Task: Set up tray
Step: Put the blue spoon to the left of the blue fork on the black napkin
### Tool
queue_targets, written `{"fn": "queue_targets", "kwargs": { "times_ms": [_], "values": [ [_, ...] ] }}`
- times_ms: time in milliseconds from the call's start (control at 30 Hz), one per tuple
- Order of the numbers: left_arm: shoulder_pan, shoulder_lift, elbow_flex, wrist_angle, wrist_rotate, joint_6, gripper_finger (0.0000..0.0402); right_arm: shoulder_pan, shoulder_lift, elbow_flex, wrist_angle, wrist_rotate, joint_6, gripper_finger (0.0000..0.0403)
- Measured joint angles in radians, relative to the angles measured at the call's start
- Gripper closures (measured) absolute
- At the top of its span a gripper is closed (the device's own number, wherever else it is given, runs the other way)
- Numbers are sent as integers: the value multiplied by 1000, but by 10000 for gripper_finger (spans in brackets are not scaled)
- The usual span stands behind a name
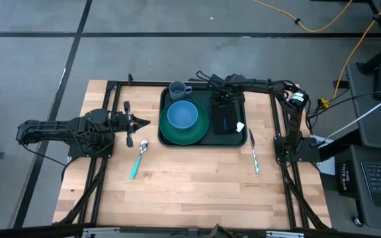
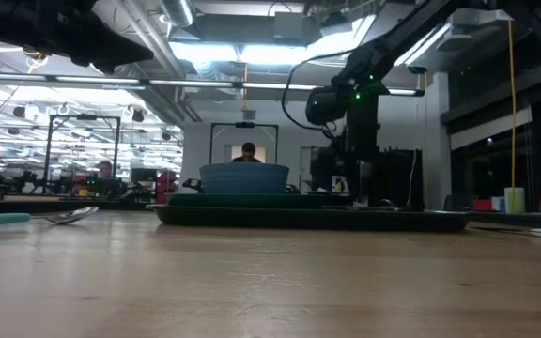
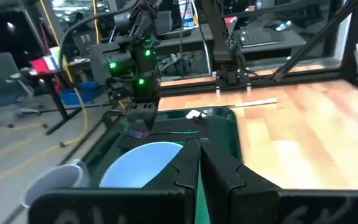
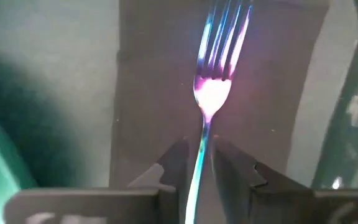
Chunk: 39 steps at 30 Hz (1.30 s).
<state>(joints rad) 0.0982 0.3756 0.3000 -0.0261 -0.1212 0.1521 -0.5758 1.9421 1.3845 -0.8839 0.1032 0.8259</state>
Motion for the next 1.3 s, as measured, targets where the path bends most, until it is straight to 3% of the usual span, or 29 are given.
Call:
{"fn": "queue_targets", "kwargs": {
  "times_ms": [300,600,733,1000,1167,1300],
  "values": [
    [0,0,0,-1,-26,44,392,16,-158,21,-45,14,-152,331],
    [0,0,0,-91,-23,-2,396,127,-385,-92,-24,210,-183,371],
    [0,0,0,-134,-22,-22,394,210,-464,-208,139,267,-232,397],
    [0,0,0,-158,-12,-86,399,402,-548,-531,713,270,-389,390],
    [0,5,0,-158,8,-106,399,503,-566,-656,929,295,-443,396],
    [0,82,9,-166,42,-111,401,557,-560,-712,1059,321,-443,384]
  ]
}}
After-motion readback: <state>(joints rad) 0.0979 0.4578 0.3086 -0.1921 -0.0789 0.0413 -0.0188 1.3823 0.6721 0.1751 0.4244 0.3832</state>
